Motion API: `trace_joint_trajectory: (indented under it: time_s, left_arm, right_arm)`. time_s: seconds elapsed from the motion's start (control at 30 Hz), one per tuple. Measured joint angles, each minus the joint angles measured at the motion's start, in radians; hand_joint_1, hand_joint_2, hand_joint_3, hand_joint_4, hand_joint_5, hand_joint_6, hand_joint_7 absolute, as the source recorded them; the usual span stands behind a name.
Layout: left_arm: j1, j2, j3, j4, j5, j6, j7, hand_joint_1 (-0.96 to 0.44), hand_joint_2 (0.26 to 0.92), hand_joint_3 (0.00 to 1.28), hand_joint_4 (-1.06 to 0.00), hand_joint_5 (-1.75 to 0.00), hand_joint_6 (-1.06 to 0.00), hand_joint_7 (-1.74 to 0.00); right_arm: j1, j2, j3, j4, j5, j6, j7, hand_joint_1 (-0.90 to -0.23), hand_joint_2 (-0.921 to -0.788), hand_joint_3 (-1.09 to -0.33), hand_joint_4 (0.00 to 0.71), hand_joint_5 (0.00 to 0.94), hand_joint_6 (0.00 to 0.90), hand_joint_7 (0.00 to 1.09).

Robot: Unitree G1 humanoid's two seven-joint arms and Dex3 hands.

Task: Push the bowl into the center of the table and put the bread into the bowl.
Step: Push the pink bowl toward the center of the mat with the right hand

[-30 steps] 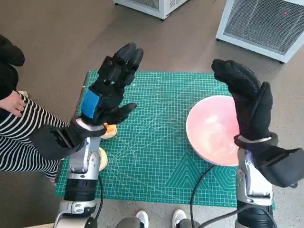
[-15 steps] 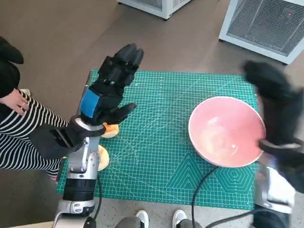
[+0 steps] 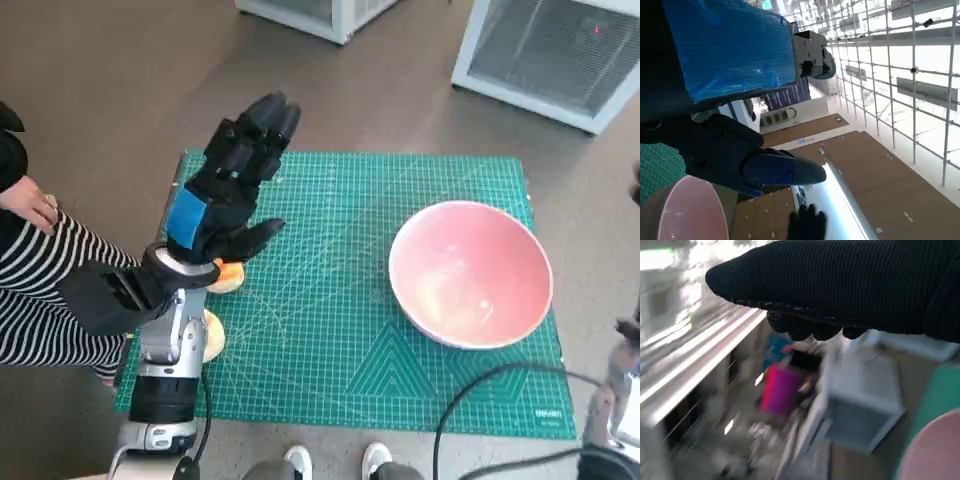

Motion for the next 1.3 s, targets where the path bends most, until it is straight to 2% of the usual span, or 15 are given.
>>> trace_joint_trajectory:
  time_s: [0.1,0.3,0.43,0.57,0.87,1.0,1.1,1.3]
  left_arm:
    - [-0.004,0.0,0.0,0.004,0.0,0.0,-0.001,-0.6,0.921,0.3,-0.05,0.0,0.0,-0.44]
    - [-0.013,0.0,0.002,0.009,-0.004,0.0,-0.005,-0.6,0.921,0.3,-0.05,0.0,0.0,-0.43]
    - [-0.019,-0.001,0.004,0.018,-0.008,0.0,-0.011,-0.6,0.921,0.3,-0.05,0.0,0.0,-0.42]
    - [-0.022,0.0,0.006,0.03,-0.01,0.0,-0.017,-0.6,0.921,0.3,-0.05,0.0,0.0,-0.42]
    - [-0.021,-0.001,0.005,0.024,-0.012,0.003,-0.02,-0.6,0.921,0.29,-0.05,0.0,0.0,-0.42]
    - [-0.018,0.005,0.007,0.003,-0.012,0.003,-0.019,-0.6,0.921,0.29,-0.05,0.0,0.0,-0.42]
    - [-0.015,0.01,0.008,-0.01,-0.011,0.003,-0.018,-0.61,0.921,0.29,-0.05,0.0,0.0,-0.42]
    - [0.004,0.019,0.01,-0.024,-0.009,0.003,-0.008,-0.62,0.921,0.29,-0.05,0.0,0.0,-0.42]
  right_arm:
    - [-0.025,-0.001,-0.014,0.11,0.005,-0.017,-0.008,-0.671,-0.921,-0.753,0.094,0.001,0.002,0.46]
    - [-0.071,0.005,-0.019,0.295,0.035,-0.032,-0.009,-0.62,-0.921,-0.773,0.084,0.0,0.012,0.46]
    - [-0.102,0.012,-0.009,0.385,0.037,-0.035,-0.008,-0.599,-0.921,-0.796,0.081,0.001,0.015,0.45]
    - [-0.132,0.037,0.012,0.452,0.032,-0.038,-0.009,-0.581,-0.921,-0.829,0.082,0.001,0.019,0.44]
    - [-0.182,0.107,0.054,0.545,0.035,-0.027,0.013,-0.593,-0.921,-0.851,0.08,0.0,0.031,0.43]
    - [-0.207,0.13,0.056,0.567,0.049,-0.011,0.043,-0.6,-0.921,-0.85,0.073,0.0,0.04,0.43]
    - [-0.227,0.146,0.054,0.58,0.073,-0.002,0.07,-0.603,-0.921,-0.849,0.062,0.0,0.043,0.42]
    - [-0.258,0.173,0.051,0.597,0.093,0.011,0.111,-0.609,-0.921,-0.846,0.052,0.0,0.037,0.41]
